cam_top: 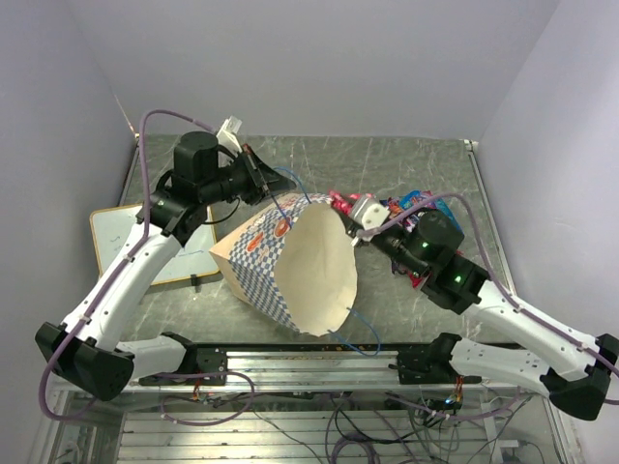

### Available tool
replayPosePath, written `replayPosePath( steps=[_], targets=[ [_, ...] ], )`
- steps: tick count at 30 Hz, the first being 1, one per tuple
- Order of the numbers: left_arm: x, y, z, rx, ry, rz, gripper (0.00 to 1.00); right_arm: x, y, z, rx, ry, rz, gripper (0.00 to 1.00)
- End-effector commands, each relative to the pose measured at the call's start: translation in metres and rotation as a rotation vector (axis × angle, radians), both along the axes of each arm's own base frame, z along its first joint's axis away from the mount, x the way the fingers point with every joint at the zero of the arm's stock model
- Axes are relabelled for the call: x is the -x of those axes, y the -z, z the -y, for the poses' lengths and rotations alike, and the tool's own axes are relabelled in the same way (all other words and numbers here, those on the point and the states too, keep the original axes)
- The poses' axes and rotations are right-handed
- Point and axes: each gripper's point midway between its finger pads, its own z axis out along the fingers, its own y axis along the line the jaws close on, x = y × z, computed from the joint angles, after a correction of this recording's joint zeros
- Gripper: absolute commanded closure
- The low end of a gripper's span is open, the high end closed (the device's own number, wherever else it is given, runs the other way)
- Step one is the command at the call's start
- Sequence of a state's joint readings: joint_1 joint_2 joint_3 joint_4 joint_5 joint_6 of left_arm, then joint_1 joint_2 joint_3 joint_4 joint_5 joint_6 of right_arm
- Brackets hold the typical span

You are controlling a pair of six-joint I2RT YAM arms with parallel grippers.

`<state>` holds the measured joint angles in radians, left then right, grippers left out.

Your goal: Take the snacks out of the paper bag

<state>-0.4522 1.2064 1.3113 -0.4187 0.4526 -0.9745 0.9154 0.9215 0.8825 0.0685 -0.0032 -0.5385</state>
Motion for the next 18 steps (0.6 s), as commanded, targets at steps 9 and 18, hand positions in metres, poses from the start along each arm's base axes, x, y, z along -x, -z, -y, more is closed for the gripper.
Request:
replayPosePath(
  steps=[9,18],
  targets=[
    [-0.013,-0.114,-0.018,0.343,-0.078,0.140,0.93,-0.050,-0.097,0.064,-0.149,0.395,0.161,1.00],
    [-0.013,-0.166,0.011,0.539,0.071,0.191,0.93,-0.081,-0.081,0.102,-0.226,0.500,0.043,1.00]
  ],
)
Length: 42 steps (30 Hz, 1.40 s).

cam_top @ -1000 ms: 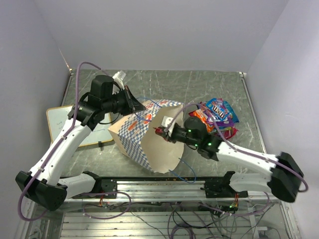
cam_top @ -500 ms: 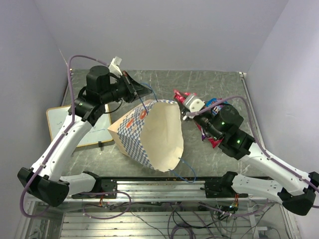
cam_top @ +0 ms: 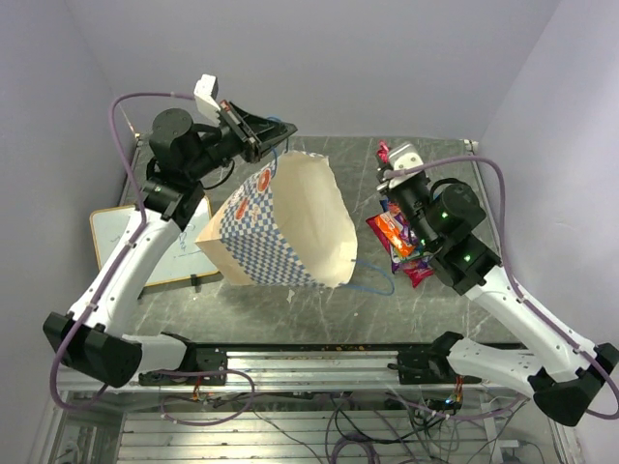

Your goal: Take the snacks out of the paper bag

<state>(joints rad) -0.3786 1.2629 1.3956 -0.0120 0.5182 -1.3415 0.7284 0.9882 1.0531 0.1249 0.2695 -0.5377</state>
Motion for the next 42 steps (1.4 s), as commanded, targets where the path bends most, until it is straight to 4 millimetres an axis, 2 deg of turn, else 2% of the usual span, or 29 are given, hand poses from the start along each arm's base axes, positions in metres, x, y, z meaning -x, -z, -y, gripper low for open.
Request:
replayPosePath(
  steps=[1,6,10,12,13,15,21,22,23,25,29,32,36,38,39,42],
  targets=[
    [0.019,-0.054,0.013,0.148,0.107,0.108,0.93,-0.008,-0.007,0.021,-0.104,0.049,-0.031,1.00],
    [0.026,-0.047,0.020,0.215,0.146,0.075,0.93,-0.014,0.003,0.036,-0.124,0.107,-0.062,0.98],
    [0.031,-0.031,0.022,0.250,0.175,0.054,0.93,-0.018,0.009,0.037,-0.138,0.104,-0.079,0.98],
    [0.031,-0.015,0.015,0.250,0.164,0.026,0.93,-0.019,0.011,0.035,-0.146,0.096,-0.088,0.98],
    [0.032,-0.009,0.007,0.241,0.151,0.029,0.93,-0.020,0.012,0.034,-0.148,0.092,-0.094,0.98],
    [0.031,0.020,-0.010,0.177,0.107,-0.025,0.93,-0.021,0.013,0.032,-0.153,0.086,-0.104,0.98],
    [0.031,0.092,-0.088,-0.046,-0.097,-0.142,0.93,-0.022,0.017,0.030,-0.155,0.078,-0.124,0.98],
    [0.032,0.115,-0.102,-0.100,-0.127,-0.228,0.93,-0.022,0.018,0.029,-0.156,0.074,-0.127,0.98],
    [0.032,0.126,-0.113,-0.130,-0.145,-0.259,0.93,-0.022,0.019,0.029,-0.156,0.071,-0.132,0.98],
    [0.032,0.140,-0.130,-0.184,-0.163,-0.281,0.93,-0.022,0.020,0.027,-0.159,0.065,-0.138,0.98],
    [0.028,0.151,-0.173,-0.424,-0.265,-0.294,0.93,-0.023,0.025,0.024,-0.162,0.054,-0.168,0.98],
    [0.029,0.156,-0.193,-0.559,-0.350,-0.338,0.93,-0.022,0.039,0.022,-0.162,0.051,-0.221,0.98],
    [0.052,0.186,-0.222,-0.718,-0.466,-0.490,0.93,-0.016,0.071,0.016,-0.163,0.024,-0.328,0.98],
    [0.064,0.197,-0.228,-0.751,-0.490,-0.531,0.93,-0.012,0.082,0.015,-0.178,0.020,-0.364,0.98],
    [0.070,0.202,-0.232,-0.773,-0.511,-0.549,0.93,-0.011,0.100,0.015,-0.171,0.021,-0.402,0.98],
    [0.086,0.213,-0.248,-0.850,-0.586,-0.605,0.93,-0.007,0.127,0.013,-0.193,0.032,-0.500,0.98]
  ],
)
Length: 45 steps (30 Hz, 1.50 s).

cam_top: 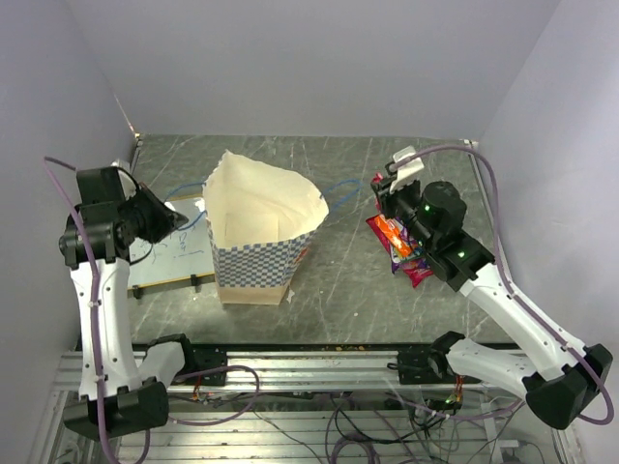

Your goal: Take the snacks out of the paper bag

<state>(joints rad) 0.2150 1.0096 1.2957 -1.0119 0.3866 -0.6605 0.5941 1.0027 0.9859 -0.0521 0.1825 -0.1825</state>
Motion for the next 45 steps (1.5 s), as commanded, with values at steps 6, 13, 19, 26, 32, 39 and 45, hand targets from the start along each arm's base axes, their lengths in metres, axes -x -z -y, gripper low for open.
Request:
replayPosePath(
  steps=[6,13,19,26,32,39,45],
  targets=[
    [0.057,0.050,-0.041,-0.227,-0.152,-0.214,0.93,0.012,0.105,-0.015,-0.056,-0.009,-0.357,0.97],
    [0.075,0.073,-0.040,-0.219,-0.171,-0.282,0.93,0.014,0.178,-0.019,0.001,-0.002,-0.491,0.96],
    [0.060,0.029,-0.039,-0.237,-0.143,-0.158,0.78,0.016,0.222,-0.027,0.055,-0.038,-0.588,0.91],
    [0.056,-0.006,-0.041,-0.269,-0.141,-0.052,0.58,0.024,0.249,-0.030,0.065,-0.052,-0.664,0.79],
    [0.066,-0.011,-0.042,-0.283,-0.153,-0.050,0.44,0.027,0.267,-0.016,0.134,-0.013,-0.677,0.77],
    [0.076,-0.041,-0.055,-0.374,-0.188,-0.003,0.03,0.027,0.273,-0.017,0.157,-0.026,-0.684,0.55],
    [0.079,-0.074,-0.058,-0.423,-0.190,0.065,0.00,0.036,0.244,-0.032,0.129,-0.121,-0.639,0.27]
  ],
)
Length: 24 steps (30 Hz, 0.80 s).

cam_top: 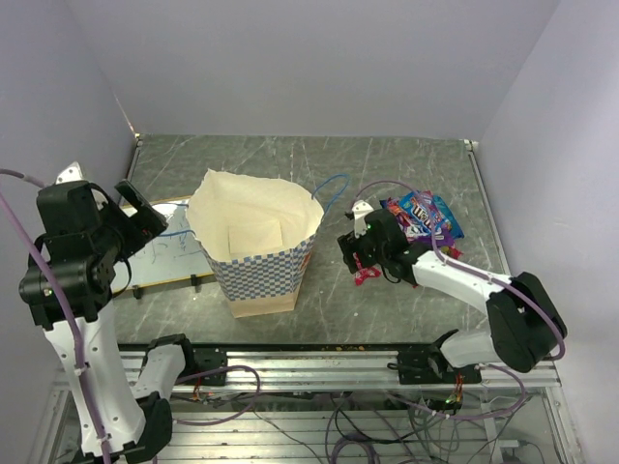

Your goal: Take the snacks out of the paper bag

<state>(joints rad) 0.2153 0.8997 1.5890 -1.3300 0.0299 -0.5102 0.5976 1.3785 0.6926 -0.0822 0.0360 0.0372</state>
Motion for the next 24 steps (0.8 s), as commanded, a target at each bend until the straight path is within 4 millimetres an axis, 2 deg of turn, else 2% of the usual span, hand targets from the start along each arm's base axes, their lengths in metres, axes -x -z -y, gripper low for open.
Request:
replayPosePath(
  steps=[1,2,5,7,8,9,10,12,14,18,22,24],
  targets=[
    [0.006,-0.025,-0.009,-0.084,0.001,0.032,0.00,0.003,-0.041,-0.016,-0.069,-0.080,0.075,0.14],
    [0.006,-0.032,-0.009,-0.103,0.012,0.049,0.00,0.004,-0.054,-0.019,-0.087,-0.098,0.096,0.02],
    [0.002,-0.060,-0.001,-0.150,0.094,0.131,0.00,0.005,-0.110,-0.021,-0.136,-0.116,0.196,0.00],
    [-0.005,-0.081,0.016,-0.179,0.209,0.201,0.01,-0.006,-0.166,-0.006,-0.185,0.030,0.281,0.00],
    [-0.008,-0.091,0.024,-0.198,0.268,0.232,0.01,-0.008,-0.186,0.006,-0.193,0.113,0.302,0.00],
    [-0.009,-0.101,0.034,-0.218,0.332,0.269,0.02,-0.008,-0.218,0.017,-0.218,0.183,0.339,0.00],
    [-0.008,-0.110,0.047,-0.233,0.405,0.299,0.01,-0.005,-0.240,0.027,-0.242,0.246,0.352,0.00],
    [-0.003,-0.129,0.058,-0.266,0.476,0.361,0.00,0.006,-0.283,0.042,-0.288,0.322,0.364,0.00],
    [0.004,-0.140,0.069,-0.288,0.549,0.416,0.01,0.024,-0.313,0.054,-0.308,0.333,0.352,0.00],
    [0.015,-0.164,0.074,-0.283,0.582,0.508,0.01,0.057,-0.375,0.079,-0.411,0.368,0.414,0.00],
    [0.026,-0.203,0.084,-0.155,0.564,0.669,0.01,0.085,-0.432,0.101,-0.557,0.402,0.503,0.00],
    [0.031,-0.221,0.088,-0.069,0.540,0.750,0.01,0.092,-0.448,0.110,-0.606,0.436,0.528,0.00]
  ],
)
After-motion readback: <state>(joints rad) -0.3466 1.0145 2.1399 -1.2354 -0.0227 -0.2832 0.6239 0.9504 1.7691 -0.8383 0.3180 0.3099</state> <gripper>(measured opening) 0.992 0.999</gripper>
